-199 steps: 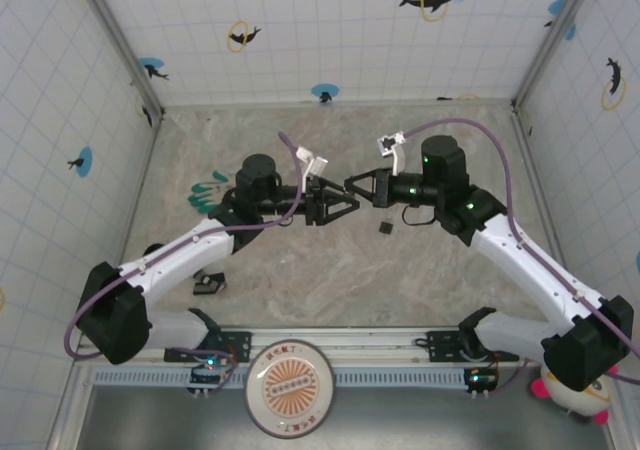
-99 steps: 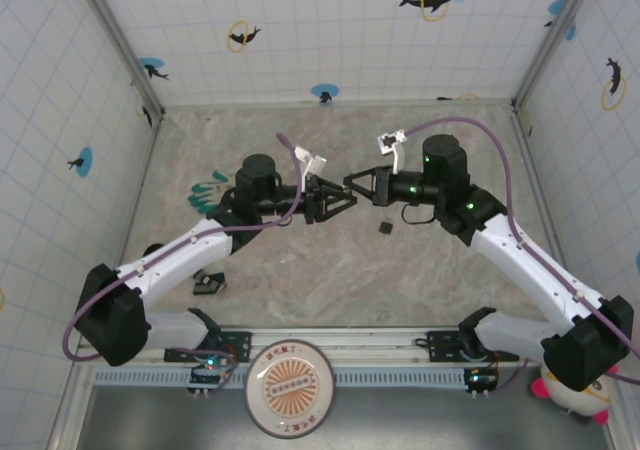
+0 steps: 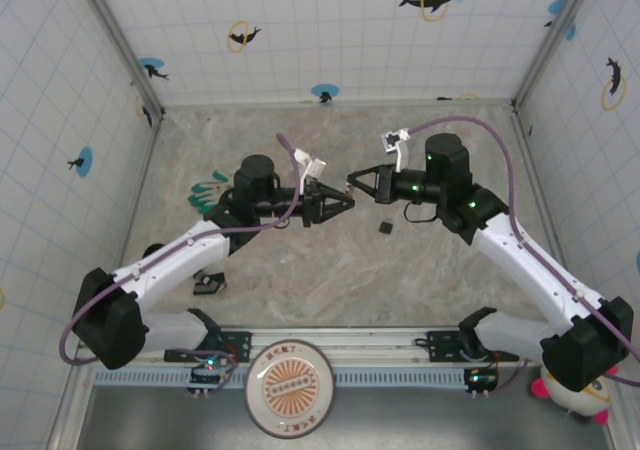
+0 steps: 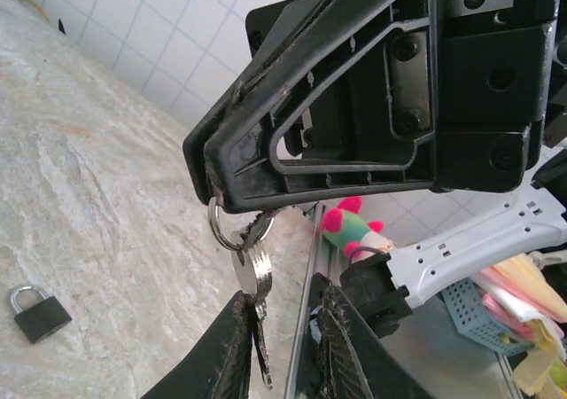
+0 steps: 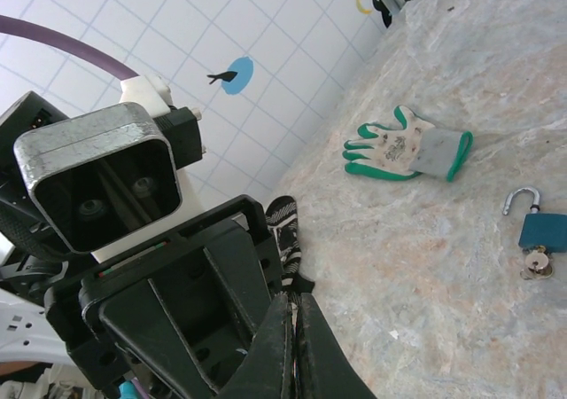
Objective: Unlock with the key
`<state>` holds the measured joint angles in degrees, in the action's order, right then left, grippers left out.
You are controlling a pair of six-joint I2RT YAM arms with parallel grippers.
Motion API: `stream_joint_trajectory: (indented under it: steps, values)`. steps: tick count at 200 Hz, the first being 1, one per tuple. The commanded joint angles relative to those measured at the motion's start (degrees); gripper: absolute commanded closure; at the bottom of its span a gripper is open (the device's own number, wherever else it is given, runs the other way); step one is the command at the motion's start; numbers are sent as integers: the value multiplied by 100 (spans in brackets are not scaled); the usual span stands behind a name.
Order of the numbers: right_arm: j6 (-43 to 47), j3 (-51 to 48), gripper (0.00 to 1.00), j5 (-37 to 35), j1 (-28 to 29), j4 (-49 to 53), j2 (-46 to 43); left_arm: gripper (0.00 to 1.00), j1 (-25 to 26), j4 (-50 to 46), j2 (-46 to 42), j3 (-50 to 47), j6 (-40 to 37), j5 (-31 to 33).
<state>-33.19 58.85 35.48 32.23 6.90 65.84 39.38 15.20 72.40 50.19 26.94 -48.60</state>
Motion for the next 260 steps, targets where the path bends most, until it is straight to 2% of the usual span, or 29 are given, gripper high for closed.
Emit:
stream_joint_trajectory:
  steps: [1,38,61,103,126,150,167,180,196,230,248,260]
  values:
    - [162,30,100,-45,-26,121,-2,75,-9,-214,-112,122,-160,-1]
    - [250,22,100,-33,-25,222,3,75,-9,-322,-81,153,-206,37]
    - [278,5,100,-14,-25,233,-23,71,-9,-390,-34,166,-227,50]
    - [311,-14,100,-22,-24,233,-26,76,-9,-400,-7,208,-249,76]
    - [331,-30,100,-23,-24,390,0,70,-9,-448,18,241,-252,92]
    - [328,-23,100,-19,-24,417,8,69,-9,-454,18,254,-259,87]
    - [328,-23,100,-37,-24,421,1,74,-8,-439,13,271,-256,84]
    - [327,-20,100,-40,-24,422,-10,85,-9,-444,11,274,-268,57]
    - [326,-23,100,-45,-24,422,-36,89,-2,-440,20,260,-263,52]
    - [339,-39,100,-83,-24,444,-73,91,-9,-463,18,223,-247,121]
    - [339,-41,100,-72,-31,444,-85,85,-9,-538,24,244,-257,245]
    - [335,-40,100,-69,-27,440,-96,71,-9,-599,-4,257,-267,404]
